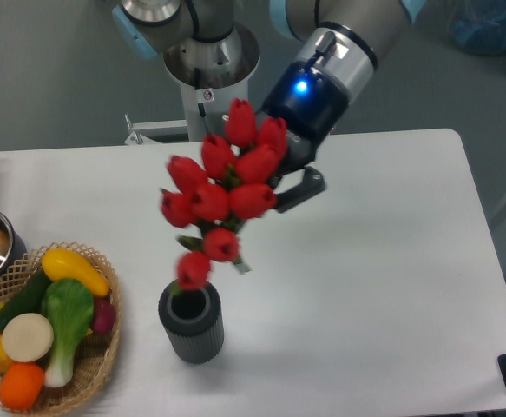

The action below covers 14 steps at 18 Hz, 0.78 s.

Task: Pick up the flowers from the vase
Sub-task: 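Carry the held tulips away from the vase over the table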

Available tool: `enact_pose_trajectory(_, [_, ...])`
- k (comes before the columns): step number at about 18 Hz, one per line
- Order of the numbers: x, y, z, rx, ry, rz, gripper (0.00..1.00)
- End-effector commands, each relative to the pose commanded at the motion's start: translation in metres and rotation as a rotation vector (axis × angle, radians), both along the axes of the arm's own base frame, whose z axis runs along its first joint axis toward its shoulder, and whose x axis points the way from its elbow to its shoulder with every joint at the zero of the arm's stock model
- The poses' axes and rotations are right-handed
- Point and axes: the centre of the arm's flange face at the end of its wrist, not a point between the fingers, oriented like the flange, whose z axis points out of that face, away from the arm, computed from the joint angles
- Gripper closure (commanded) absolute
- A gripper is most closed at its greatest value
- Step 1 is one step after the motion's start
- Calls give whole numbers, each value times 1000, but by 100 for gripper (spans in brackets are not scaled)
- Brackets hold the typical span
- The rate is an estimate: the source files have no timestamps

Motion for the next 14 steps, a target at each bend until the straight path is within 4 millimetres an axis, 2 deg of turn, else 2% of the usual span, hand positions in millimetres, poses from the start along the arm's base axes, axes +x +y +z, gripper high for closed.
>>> enact_pose_trajectory(3, [-14, -15, -4, -61, 31, 70, 64])
enact_pose_trajectory(5, [-19, -21, -21, -140, 52, 118, 64])
enact_pose_trajectory(7, [-27, -38, -33, -192, 136, 120, 64])
enact_pose_trajectory(12, [-46, -66, -45, -213, 168, 138, 64])
enact_pose_trajectory(14, [-52, -74, -56, -223, 190, 122, 64])
